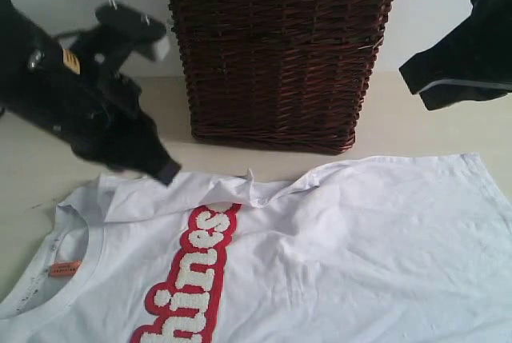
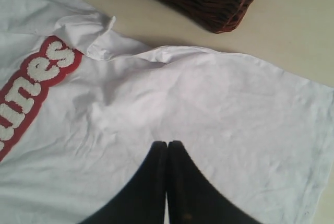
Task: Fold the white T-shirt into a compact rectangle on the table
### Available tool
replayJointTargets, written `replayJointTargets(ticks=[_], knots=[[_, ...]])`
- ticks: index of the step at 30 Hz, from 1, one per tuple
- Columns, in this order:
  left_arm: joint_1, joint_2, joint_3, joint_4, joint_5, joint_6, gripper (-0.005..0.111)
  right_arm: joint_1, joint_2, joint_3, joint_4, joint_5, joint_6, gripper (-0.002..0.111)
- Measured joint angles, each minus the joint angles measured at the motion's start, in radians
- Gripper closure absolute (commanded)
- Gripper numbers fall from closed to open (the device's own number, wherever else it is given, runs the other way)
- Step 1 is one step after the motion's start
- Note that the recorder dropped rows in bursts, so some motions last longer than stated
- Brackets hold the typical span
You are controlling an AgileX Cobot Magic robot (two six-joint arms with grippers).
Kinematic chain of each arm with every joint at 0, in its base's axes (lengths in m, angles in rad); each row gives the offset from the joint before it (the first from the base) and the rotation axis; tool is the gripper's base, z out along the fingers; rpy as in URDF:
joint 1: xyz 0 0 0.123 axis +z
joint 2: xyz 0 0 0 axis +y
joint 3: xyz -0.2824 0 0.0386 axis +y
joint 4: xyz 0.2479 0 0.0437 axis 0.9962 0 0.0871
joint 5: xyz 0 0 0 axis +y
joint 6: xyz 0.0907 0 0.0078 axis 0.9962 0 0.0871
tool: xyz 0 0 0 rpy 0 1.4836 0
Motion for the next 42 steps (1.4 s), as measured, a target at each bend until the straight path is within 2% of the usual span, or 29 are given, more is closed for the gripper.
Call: replayJointTargets(ticks=[2,6,7,8,11,13,20,25,27,28,30,33,34,35,39,41,42], knots=[[0.002,0.01,0.062,-0.11,-0.014,0.087,0.085,0.0,0.0,0.0,0.0,0.004,-0.002,0.108],[0.051,0.056,0.133,-0.159,-0.106,0.126,0.034,0.0,-0.001,0.011,0.001,0.007,-0.009,0.108],[0.072,0.069,0.138,-0.161,-0.129,0.13,0.026,0.0,-0.001,0.016,0.001,0.007,-0.009,0.108],[0.092,0.081,0.14,-0.163,-0.154,0.13,0.022,0.0,-0.001,0.022,0.001,0.007,-0.009,0.108],[0.143,0.116,0.135,-0.175,-0.217,0.143,0.024,0.0,-0.001,0.024,0.001,0.005,-0.011,0.108],[0.159,0.149,0.125,-0.182,-0.234,0.161,0.03,0.0,-0.001,0.024,0.001,0.003,-0.011,0.108],[0.165,0.29,0.107,-0.202,-0.345,0.246,0.053,0.0,-0.001,0.024,0.005,0.001,-0.011,0.108],[0.165,0.323,0.107,-0.204,-0.43,0.273,0.084,0.0,-0.001,0.024,0.005,-0.002,-0.011,0.108],[0.165,0.323,0.107,-0.207,-0.474,0.276,0.09,0.0,-0.001,0.024,0.005,-0.002,-0.011,0.108],[0.167,0.323,0.107,-0.207,-0.489,0.276,0.089,0.0,-0.001,0.024,0.005,-0.002,-0.011,0.108],[0.174,0.323,0.105,-0.209,-0.51,0.262,0.076,0.0,-0.001,0.024,0.006,-0.002,-0.011,0.108],[0.204,0.323,0.104,-0.213,-0.512,0.239,0.047,0.0,-0.001,0.024,0.012,-0.002,-0.013,0.108],[0.214,0.323,0.104,-0.216,-0.506,0.234,0.029,0.0,-0.001,0.024,0.017,-0.002,-0.016,0.108],[0.234,0.323,0.104,-0.221,-0.48,0.229,0.026,0.0,-0.001,0.024,0.031,-0.002,-0.022,0.108],[0.242,0.339,0.104,-0.243,-0.451,0.221,0.032,0.0,-0.001,0.024,0.041,-0.005,-0.029,0.108],[0.242,0.358,0.104,-0.257,-0.439,0.226,0.048,0.0,-0.001,0.024,0.041,-0.005,-0.031,0.108],[0.242,0.361,0.104,-0.264,-0.434,0.233,0.061,0.0,-0.001,0.024,0.041,-0.006,-0.031,0.108]])
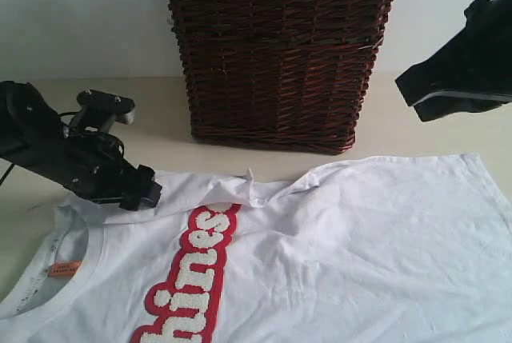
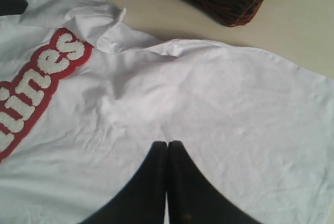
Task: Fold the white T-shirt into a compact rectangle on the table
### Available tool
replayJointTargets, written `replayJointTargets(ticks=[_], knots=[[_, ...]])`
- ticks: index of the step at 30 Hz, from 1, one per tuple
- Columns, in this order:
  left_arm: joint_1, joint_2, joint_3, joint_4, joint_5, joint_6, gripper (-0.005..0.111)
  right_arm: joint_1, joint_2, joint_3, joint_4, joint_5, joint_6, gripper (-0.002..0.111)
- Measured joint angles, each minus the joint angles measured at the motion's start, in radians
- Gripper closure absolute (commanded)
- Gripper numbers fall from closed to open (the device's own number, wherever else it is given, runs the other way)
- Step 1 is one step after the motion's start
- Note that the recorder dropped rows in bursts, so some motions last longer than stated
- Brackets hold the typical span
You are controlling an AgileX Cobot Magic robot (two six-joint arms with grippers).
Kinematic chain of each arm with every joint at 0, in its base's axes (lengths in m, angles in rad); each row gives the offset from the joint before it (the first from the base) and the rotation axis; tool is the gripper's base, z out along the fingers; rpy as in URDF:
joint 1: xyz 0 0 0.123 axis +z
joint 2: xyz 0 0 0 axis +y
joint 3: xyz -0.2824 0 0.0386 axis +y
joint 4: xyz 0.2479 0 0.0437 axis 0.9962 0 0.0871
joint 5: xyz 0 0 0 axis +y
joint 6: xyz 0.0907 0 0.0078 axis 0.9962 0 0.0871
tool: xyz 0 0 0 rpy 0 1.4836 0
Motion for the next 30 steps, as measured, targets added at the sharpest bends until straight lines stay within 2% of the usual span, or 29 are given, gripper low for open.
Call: replayJointTargets(ticks=[3,6,8,16,20,26,28,30], knots=[[-0.021,0.008,0.0,-0.013,0.0,0.029,0.08,0.0,0.0,0.0,0.0,-0.006,0.0,0.108],[-0.024,-0.021,0.0,-0.015,-0.06,0.033,0.092,0.0,0.0,0.0,0.0,-0.007,0.0,0.108],[-0.025,-0.038,0.0,-0.015,-0.115,0.038,0.106,0.0,0.0,0.0,0.0,-0.01,0.0,0.108],[-0.025,-0.055,0.0,-0.013,-0.328,0.04,0.106,0.0,0.0,0.0,0.0,-0.014,0.0,0.108],[-0.025,-0.054,-0.017,0.009,-0.439,0.04,0.095,0.0,0.0,0.0,0.0,-0.014,0.0,0.108],[-0.025,-0.034,-0.071,0.011,-0.469,0.04,0.044,0.0,0.0,0.0,0.0,-0.014,0.0,0.108],[-0.025,-0.024,-0.076,0.011,-0.477,0.04,0.037,0.0,0.0,0.0,0.0,-0.014,0.0,0.108],[-0.025,-0.021,-0.078,0.008,-0.484,0.04,0.038,0.0,0.0,0.0,0.0,-0.014,0.0,0.108]])
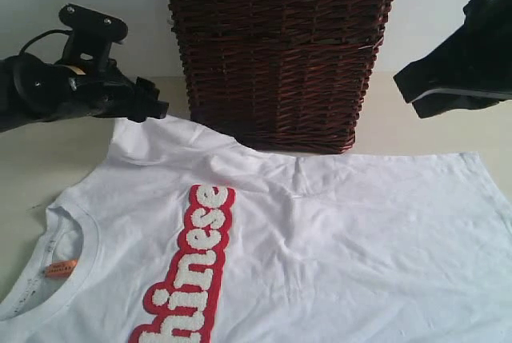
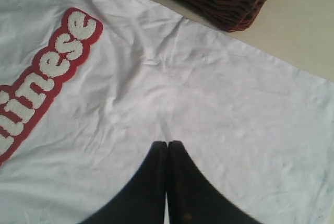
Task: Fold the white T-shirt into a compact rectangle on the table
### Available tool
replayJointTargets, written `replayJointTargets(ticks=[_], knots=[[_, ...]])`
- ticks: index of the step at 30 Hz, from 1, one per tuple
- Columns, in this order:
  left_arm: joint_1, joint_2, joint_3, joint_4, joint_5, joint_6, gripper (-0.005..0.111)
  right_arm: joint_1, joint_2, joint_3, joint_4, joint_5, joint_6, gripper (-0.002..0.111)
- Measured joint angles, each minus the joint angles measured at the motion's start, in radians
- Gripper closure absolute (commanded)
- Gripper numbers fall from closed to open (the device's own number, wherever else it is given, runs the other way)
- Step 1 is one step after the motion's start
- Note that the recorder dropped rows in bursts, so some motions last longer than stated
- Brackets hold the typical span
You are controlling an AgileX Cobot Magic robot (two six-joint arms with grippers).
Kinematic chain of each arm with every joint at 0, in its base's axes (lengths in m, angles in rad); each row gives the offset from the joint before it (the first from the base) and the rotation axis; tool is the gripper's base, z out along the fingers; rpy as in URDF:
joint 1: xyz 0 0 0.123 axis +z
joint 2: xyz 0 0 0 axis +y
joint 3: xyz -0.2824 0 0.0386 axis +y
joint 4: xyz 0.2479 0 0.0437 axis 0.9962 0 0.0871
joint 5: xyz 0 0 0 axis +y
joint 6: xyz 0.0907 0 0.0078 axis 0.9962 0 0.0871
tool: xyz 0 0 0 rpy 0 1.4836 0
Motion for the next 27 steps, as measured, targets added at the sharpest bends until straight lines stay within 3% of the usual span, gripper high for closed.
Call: replayJointTargets(ticks=[4,10,16,17,20,27], knots=[[0.012,-0.008,-0.002,-0.045,0.016,0.0,0.053,0.0,0.0,0.0,0.002,0.0,0.0,0.108],[0.018,-0.13,-0.008,-0.012,0.226,0.0,0.081,0.0,0.0,0.0,0.004,0.0,0.0,0.108],[0.002,-0.237,-0.099,0.032,0.815,0.054,0.107,0.0,0.0,0.0,0.004,0.004,-0.004,0.108],[-0.017,-0.239,-0.101,0.032,0.907,0.076,0.106,0.0,0.0,0.0,0.004,0.006,-0.008,0.108],[-0.088,-0.224,-0.079,0.032,1.009,0.131,0.105,0.0,0.0,0.005,0.004,0.013,-0.011,0.108],[-0.301,-0.127,0.011,0.026,0.956,0.287,0.094,0.0,0.0,0.034,0.004,0.018,-0.014,0.108]])
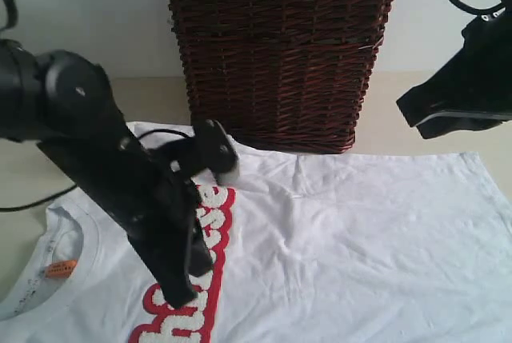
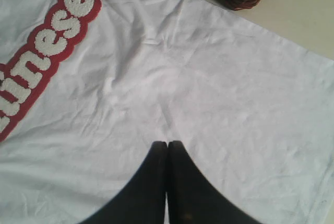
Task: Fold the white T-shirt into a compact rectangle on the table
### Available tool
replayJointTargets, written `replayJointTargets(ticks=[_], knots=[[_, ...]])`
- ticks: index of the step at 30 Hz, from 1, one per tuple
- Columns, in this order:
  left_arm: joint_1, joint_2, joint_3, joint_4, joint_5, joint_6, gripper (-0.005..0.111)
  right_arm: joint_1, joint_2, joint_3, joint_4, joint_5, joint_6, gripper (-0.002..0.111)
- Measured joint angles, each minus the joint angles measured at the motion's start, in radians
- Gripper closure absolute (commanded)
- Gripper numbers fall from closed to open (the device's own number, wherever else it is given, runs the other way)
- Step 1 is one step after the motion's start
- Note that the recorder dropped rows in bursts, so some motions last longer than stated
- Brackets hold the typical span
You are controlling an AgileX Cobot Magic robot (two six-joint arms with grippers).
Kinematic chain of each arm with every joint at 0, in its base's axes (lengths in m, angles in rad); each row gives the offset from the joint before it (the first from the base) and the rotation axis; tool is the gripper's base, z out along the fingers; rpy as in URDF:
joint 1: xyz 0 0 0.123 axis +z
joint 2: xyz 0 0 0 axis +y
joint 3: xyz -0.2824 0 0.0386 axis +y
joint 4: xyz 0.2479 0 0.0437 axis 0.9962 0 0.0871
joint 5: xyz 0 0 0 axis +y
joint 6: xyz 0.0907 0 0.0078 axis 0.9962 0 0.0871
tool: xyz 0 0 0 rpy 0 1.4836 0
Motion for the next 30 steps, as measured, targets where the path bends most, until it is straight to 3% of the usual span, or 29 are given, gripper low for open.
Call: replayJointTargets(ticks=[4,9,11,12,16,19,26,30], knots=[[-0.142,0.025,0.009,-0.058,-0.104,0.085,0.095,0.0,0.0,0.0,0.0,0.0,-0.001,0.108],[-0.338,0.032,0.009,-0.121,-0.387,0.15,0.095,0.0,0.0,0.0,-0.007,0.0,-0.001,0.108],[-0.406,0.056,0.009,-0.128,-0.488,0.16,0.101,0.0,-0.011,0.0,-0.032,-0.006,0.012,0.108],[-0.432,0.074,0.008,-0.132,-0.535,0.164,0.107,0.0,-0.024,0.0,-0.055,-0.011,0.03,0.108],[-0.464,0.146,-0.019,-0.106,-0.563,0.178,0.107,0.0,-0.091,-0.004,-0.159,-0.022,0.108,0.108],[-0.395,0.155,-0.052,-0.046,-0.456,0.161,0.107,0.0,-0.13,-0.004,-0.19,-0.022,0.134,0.108],[-0.072,0.099,-0.316,0.121,0.229,0.093,0.107,0.0,-0.136,0.0,-0.194,-0.022,0.138,0.108],[0.078,0.093,-0.365,0.248,0.425,0.061,0.107,0.0,-0.136,0.0,-0.194,-0.022,0.138,0.108]])
